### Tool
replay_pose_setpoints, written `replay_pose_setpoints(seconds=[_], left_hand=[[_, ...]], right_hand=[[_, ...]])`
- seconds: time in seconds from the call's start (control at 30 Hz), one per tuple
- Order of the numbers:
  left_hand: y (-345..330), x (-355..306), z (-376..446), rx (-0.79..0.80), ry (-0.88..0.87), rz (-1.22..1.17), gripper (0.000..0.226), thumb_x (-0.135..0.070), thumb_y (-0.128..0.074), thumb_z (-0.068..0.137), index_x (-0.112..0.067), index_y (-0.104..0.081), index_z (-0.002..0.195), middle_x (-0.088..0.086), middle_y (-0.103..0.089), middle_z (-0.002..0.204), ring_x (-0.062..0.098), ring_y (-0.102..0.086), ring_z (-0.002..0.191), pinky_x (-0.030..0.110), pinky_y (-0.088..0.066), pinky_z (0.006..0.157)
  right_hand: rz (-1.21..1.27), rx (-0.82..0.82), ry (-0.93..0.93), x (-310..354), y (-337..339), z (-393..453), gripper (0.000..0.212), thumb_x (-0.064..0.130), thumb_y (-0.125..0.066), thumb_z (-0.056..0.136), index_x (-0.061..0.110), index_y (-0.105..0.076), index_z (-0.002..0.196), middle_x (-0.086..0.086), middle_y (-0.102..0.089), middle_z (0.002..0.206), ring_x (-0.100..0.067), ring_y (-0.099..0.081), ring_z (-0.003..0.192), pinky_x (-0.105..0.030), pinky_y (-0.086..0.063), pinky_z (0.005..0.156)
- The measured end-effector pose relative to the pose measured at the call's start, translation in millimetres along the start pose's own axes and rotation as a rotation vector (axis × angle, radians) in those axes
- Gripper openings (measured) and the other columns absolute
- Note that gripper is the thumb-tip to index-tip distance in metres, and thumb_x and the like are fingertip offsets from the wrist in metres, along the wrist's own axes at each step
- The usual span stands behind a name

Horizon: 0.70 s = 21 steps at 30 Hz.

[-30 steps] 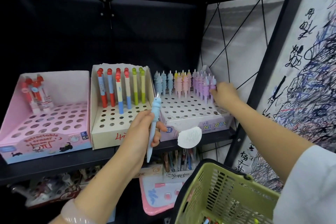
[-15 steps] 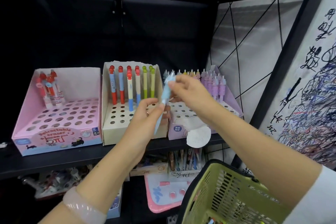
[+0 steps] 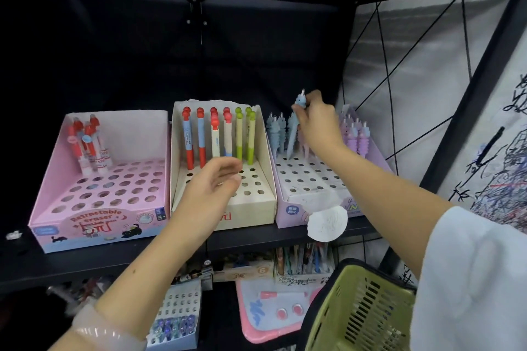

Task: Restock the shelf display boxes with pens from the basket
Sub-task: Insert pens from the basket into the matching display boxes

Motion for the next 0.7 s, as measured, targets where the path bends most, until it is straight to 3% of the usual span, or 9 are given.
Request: replay_pose_setpoints(seconds=[0.13,0.2,0.33,0.53,0.7], left_hand=[[-0.8,-0.1,-1.4,0.003,0.010,-0.008,0.024,-0.011,-0.048,0.094,-0.026,-0.057,0.109,-0.016,-0.060,0.110,-0.015,-0.052,0.099,-0.003,-0.038,0.072],[-1.2,-1.6,-2.4,0.009,0.008,-0.013,0.024,-0.010,-0.048,0.093,-0.029,-0.057,0.106,-0.015,-0.061,0.110,-0.015,-0.053,0.099,-0.003,-0.038,0.073],[-0.9,-5.4,-5.0,0.033,0.004,-0.020,0.025,-0.010,-0.049,0.093,-0.028,-0.058,0.106,-0.014,-0.061,0.110,-0.013,-0.054,0.098,-0.002,-0.039,0.075],[-4.2,-15.8,-10.7,0.039,-0.008,-0.032,0.026,-0.008,-0.049,0.092,-0.031,-0.057,0.103,-0.013,-0.062,0.109,-0.013,-0.055,0.097,-0.001,-0.040,0.075],[-8.8,-21.1,-19.1,0.061,-0.015,-0.032,0.027,-0.009,-0.049,0.092,-0.034,-0.057,0.102,-0.012,-0.062,0.110,-0.012,-0.055,0.099,0.000,-0.042,0.078]], right_hand=[[-0.023,-0.015,0.017,2.5,-1.0,2.7,0.029,0.030,-0.052,0.095,0.003,-0.046,0.103,0.003,-0.043,0.060,-0.021,-0.049,0.057,-0.027,-0.034,0.052],[-0.030,0.023,0.013,2.8,-4.7,1.3,0.029,0.029,-0.050,0.095,0.002,-0.045,0.104,-0.003,-0.051,0.065,-0.025,-0.054,0.060,-0.032,-0.040,0.051],[-0.102,0.114,-0.007,2.4,-14.2,-7.6,0.033,0.028,-0.048,0.097,-0.002,-0.045,0.110,-0.018,-0.063,0.083,-0.033,-0.062,0.071,-0.044,-0.053,0.064],[-0.117,0.380,-0.095,-10.1,-29.2,-22.5,0.026,0.022,-0.047,0.097,-0.001,-0.052,0.108,-0.005,-0.050,0.071,-0.022,-0.051,0.063,-0.032,-0.045,0.063],[-0.160,0.434,-0.085,-9.2,-14.7,-34.2,0.024,0.016,-0.049,0.094,-0.001,-0.053,0.111,-0.008,-0.049,0.086,-0.028,-0.055,0.090,-0.028,-0.037,0.067]])
Point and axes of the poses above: each hand's wrist, its own z-axis towards the middle knuckle, its own y-axis out of the back of the hand, x = y × z, the point moved 2 cm from there along z, towards the middle knuckle
